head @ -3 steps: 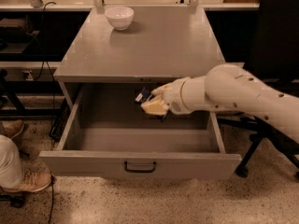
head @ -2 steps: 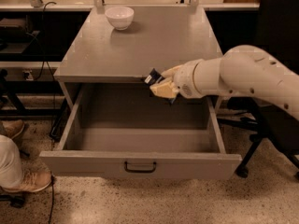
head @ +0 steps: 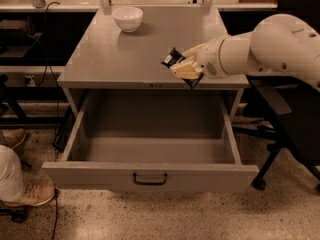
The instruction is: Pick rxbar blueberry from top drawer and place on counter
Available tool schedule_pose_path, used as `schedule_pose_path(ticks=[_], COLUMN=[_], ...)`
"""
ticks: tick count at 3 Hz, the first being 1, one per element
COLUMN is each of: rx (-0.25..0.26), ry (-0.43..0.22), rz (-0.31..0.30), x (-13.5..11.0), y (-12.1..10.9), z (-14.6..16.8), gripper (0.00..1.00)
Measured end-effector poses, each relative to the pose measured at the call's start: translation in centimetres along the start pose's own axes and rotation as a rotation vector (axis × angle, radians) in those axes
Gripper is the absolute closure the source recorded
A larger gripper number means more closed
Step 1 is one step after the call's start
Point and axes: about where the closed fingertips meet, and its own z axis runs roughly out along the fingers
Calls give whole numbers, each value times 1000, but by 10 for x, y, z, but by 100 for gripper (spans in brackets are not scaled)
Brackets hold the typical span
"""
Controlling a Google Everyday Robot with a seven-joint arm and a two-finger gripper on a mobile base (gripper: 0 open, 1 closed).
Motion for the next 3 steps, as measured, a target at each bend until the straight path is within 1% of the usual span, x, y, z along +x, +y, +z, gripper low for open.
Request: schedule_pose_path(ticks=[1,2,3], rx=[0,26,31], ry=[0,-3,5], rz=[0,12,22], x=[0,-5,-4], y=[0,-16,-47], z=[0,21,57], gripper=[100,100,100])
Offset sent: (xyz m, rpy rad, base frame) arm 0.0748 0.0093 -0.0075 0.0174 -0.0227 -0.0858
